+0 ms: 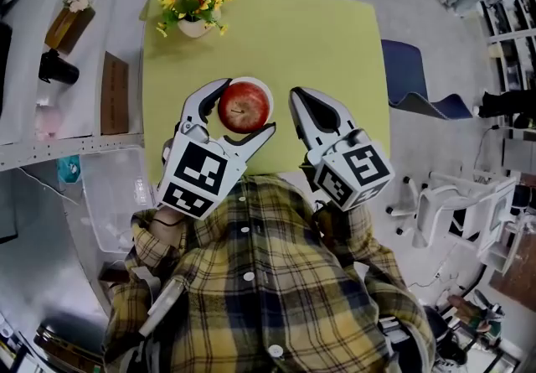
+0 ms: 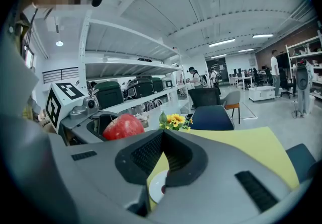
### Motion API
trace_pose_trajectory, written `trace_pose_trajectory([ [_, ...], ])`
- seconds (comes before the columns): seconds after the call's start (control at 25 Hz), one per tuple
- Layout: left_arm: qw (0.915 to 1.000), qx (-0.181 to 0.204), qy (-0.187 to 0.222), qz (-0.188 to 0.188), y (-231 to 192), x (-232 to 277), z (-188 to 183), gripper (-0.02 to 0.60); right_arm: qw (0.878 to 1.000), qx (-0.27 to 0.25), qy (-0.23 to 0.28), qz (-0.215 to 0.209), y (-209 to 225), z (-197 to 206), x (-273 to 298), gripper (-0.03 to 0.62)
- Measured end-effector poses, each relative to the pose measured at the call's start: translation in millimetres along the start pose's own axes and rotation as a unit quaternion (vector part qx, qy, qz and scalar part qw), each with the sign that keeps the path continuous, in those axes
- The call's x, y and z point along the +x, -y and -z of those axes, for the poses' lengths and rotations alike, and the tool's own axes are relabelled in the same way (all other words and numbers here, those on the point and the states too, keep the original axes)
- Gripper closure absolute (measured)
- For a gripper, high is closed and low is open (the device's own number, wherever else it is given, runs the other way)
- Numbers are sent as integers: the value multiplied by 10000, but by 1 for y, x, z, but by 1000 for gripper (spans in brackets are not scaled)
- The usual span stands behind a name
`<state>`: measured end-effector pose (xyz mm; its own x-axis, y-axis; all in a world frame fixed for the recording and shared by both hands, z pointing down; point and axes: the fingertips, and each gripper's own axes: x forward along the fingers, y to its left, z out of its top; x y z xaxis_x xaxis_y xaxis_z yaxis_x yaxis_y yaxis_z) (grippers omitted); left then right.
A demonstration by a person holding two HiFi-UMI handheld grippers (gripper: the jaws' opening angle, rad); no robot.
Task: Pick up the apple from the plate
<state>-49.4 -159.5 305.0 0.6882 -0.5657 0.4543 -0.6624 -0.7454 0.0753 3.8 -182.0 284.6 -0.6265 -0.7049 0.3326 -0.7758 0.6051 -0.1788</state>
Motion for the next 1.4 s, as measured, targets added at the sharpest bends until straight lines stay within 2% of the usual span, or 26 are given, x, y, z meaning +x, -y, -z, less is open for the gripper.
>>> trace_pose_trajectory([
  [0.76, 9999, -22, -46, 122, -2, 5, 1, 167, 9998, -31, -163, -130, -4, 2, 10, 597],
  [1.4, 9999, -66, -79, 81, -1, 7, 3, 167, 9997, 18, -186, -144, -2, 5, 8, 597],
])
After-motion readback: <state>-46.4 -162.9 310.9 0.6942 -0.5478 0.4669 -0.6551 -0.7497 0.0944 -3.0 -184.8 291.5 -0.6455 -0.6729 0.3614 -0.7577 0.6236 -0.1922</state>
